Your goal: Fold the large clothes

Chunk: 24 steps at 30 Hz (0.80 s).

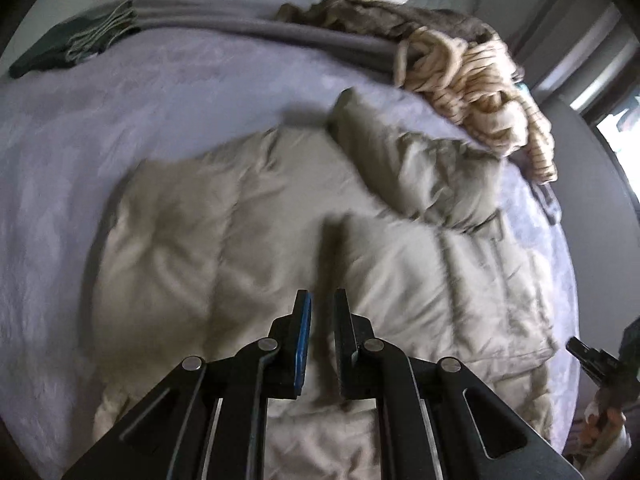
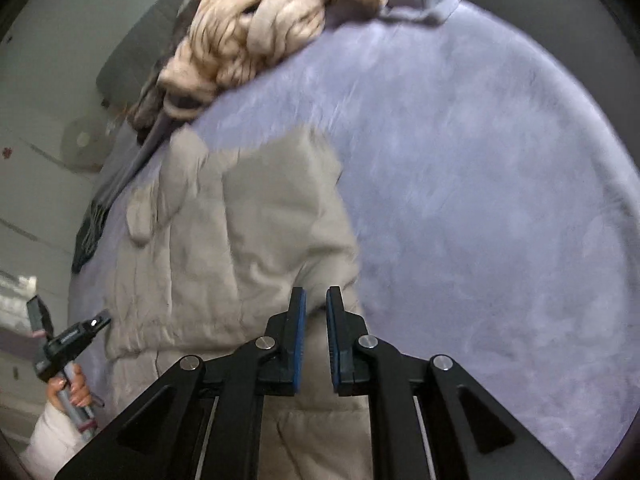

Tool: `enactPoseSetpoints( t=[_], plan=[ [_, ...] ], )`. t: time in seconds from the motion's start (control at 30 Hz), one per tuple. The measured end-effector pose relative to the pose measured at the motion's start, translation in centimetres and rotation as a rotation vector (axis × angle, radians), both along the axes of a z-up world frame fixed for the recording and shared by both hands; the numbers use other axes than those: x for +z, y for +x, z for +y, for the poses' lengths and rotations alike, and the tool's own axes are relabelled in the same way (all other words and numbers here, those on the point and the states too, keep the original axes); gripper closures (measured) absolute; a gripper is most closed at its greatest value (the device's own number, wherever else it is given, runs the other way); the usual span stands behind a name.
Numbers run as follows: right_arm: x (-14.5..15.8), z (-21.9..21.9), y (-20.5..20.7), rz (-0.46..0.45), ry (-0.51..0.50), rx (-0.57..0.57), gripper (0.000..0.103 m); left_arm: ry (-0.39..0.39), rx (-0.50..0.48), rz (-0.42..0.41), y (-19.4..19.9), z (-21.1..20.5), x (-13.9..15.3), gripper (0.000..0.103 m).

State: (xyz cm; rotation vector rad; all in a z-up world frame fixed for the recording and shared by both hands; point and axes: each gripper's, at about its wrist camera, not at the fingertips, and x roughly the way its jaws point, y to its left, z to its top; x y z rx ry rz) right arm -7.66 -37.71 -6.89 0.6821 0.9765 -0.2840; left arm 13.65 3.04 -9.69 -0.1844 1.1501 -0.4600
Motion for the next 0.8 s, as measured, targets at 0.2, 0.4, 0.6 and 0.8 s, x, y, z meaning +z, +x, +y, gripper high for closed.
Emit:
enactPoseSetpoints(
  t=[0.2, 0.4, 0.6, 0.8],
  plan=[
    [0.4, -2.0, 4.8, -0.074, 0.078, -0.007, 0.091, 0.062, -0.059, -0.041, 0.7, -5.7, -0.1, 0.09],
    [-4.2, -1.3, 10.5, 0.046, 0.013, 0.037, 0.093, 0.175, -0.041, -0.028, 1.7, -7.4, -3.9, 0.09],
    [-7.0, -2.0, 10.9, 0.057, 0.006, 0.015, 0.097, 0.206, -0.071, -0.054, 1.7, -8.1, -4.7, 0.09],
    [-5.3, -0.7, 10.5, 0.09, -0.098, 0.056, 0.094, 0.229, -0.042, -0.055, 1.2, -7.9, -3.2, 0.09]
  ],
)
